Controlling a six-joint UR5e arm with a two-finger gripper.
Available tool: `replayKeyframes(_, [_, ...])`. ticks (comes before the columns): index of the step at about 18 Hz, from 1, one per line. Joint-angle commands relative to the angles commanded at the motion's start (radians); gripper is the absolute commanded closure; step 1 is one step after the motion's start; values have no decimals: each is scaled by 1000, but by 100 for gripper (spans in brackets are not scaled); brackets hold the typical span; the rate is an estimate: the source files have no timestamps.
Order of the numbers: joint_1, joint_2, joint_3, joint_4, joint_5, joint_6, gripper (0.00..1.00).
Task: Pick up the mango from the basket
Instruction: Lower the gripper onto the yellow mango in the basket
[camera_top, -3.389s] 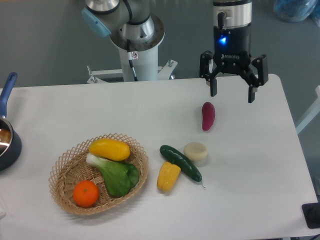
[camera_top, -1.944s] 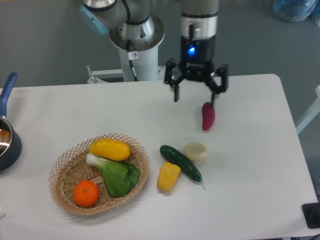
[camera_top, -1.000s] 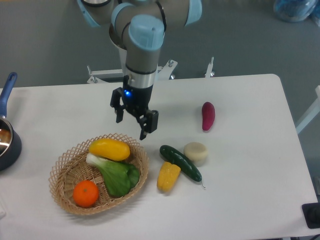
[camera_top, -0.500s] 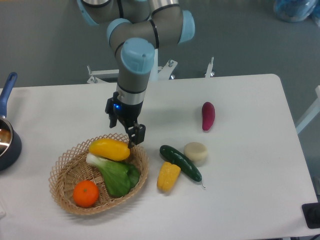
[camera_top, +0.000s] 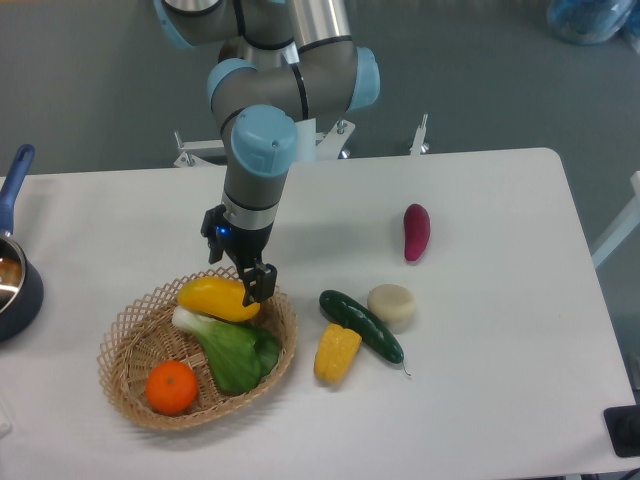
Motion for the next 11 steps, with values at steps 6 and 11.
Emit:
replayKeyframes(6, [-11, -40, 20, 2, 3, 2, 0])
replayKeyframes(11, [-17, -45, 20, 2, 5, 6, 0])
